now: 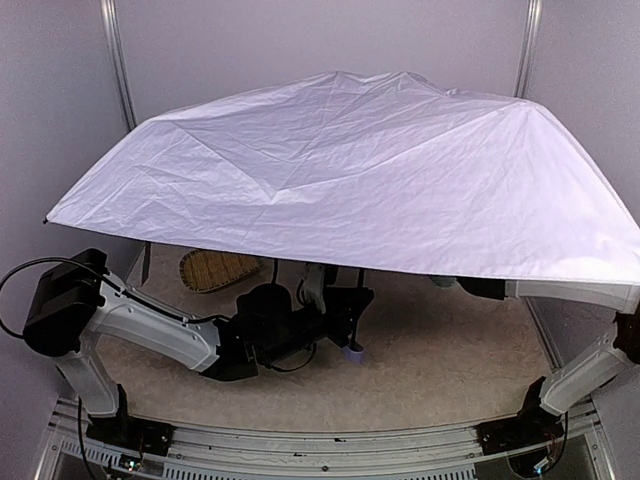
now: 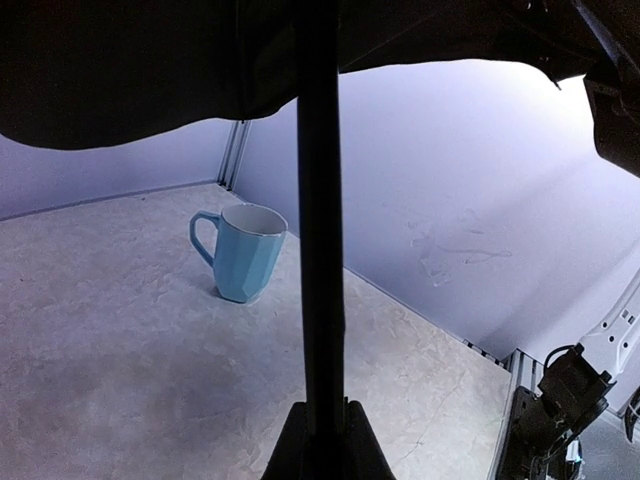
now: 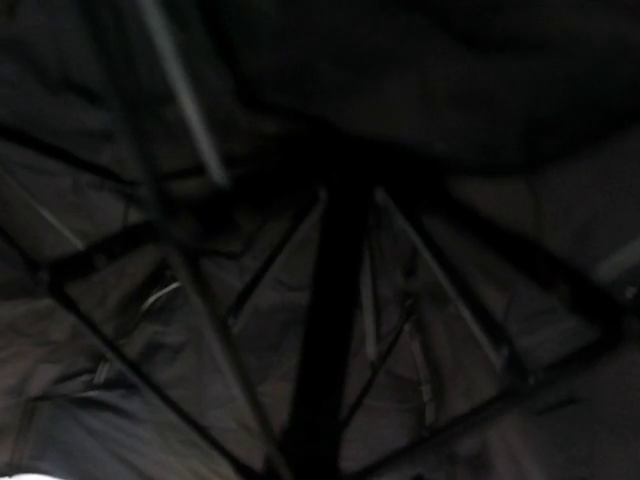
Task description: Put away the umbrella
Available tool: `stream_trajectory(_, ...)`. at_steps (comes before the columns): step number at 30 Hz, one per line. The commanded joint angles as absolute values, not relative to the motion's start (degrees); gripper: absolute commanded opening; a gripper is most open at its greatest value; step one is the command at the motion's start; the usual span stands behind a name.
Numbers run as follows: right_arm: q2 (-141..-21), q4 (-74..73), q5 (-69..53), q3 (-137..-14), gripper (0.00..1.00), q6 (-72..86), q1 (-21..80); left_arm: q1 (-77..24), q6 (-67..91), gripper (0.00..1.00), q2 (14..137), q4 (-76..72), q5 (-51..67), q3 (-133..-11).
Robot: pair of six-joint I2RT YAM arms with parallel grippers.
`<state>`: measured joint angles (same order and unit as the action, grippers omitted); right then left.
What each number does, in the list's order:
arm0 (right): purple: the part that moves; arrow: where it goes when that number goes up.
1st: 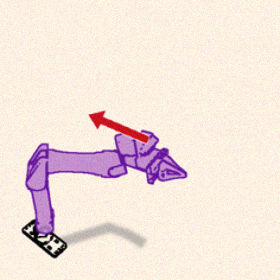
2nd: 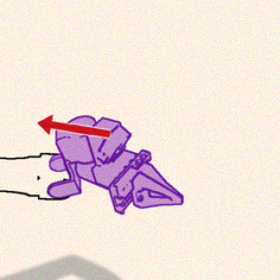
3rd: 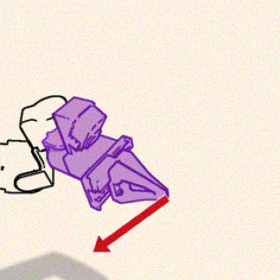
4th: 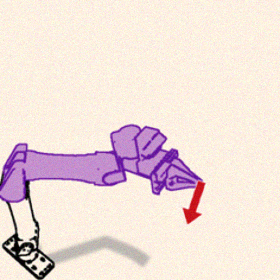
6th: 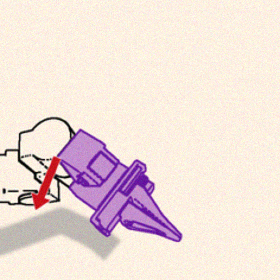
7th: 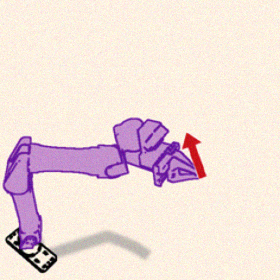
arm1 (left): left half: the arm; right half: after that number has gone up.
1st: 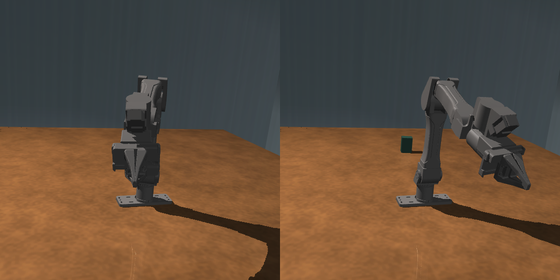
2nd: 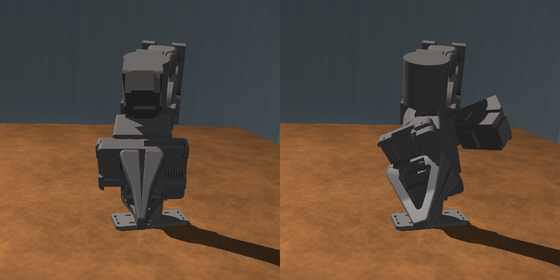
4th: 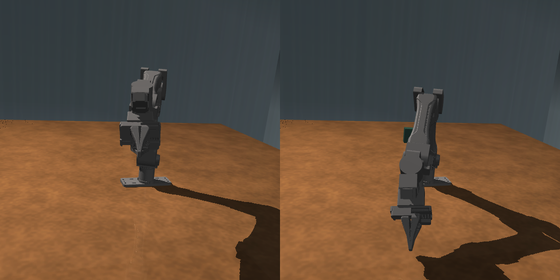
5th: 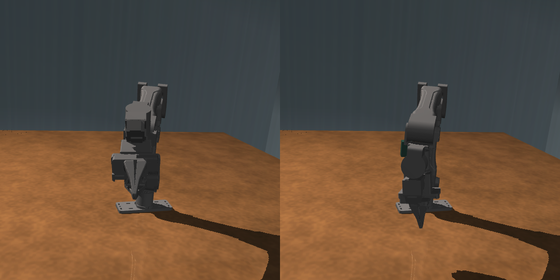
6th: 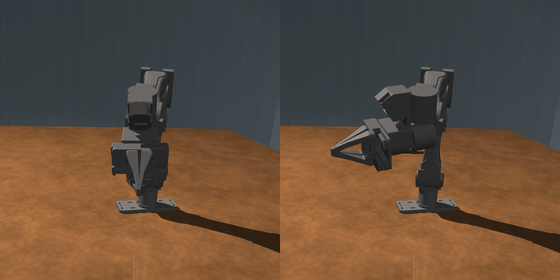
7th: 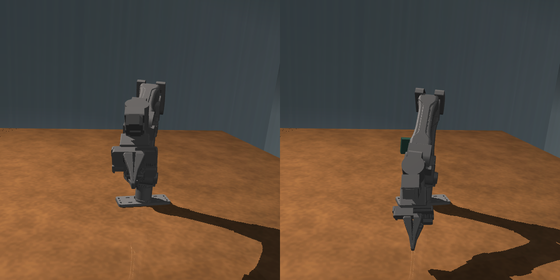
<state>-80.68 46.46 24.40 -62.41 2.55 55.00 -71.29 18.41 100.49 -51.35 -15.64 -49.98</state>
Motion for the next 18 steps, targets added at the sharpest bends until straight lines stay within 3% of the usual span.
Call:
stream_trajectory(1, -82.22, 45.96, 27.92, -64.92, 0.34, -0.33, 55.47, -71.72, 15.93, 0.0, 98.89, -55.34, -16.66, -51.94)
stream_trajectory(10, -83.75, 42.29, 27.81, -66.17, 0.36, 1.75, 55.62, -71.78, 15.03, 0.0, 98.73, -55.48, -17.4, -51.86)
stream_trajectory(13, -83.85, 42.03, 27.86, -66.3, 0.27, 1.88, 55.6, -71.77, 15.0, 0.0, 98.77, -55.55, -17.34, -51.7)
stream_trajectory(16, -83.4, 42.0, 27.52, -66.09, 0.11, 2.17, 55.63, -71.79, 15.14, 0.0, 98.63, -55.64, -17.39, -51.31)
stream_trajectory(18, -83.01, 41.4, 26.61, -65.96, 0.06, 2.24, 55.58, -71.74, 15.15, 0.0, 98.42, -56.1, -17.44, -50.82)
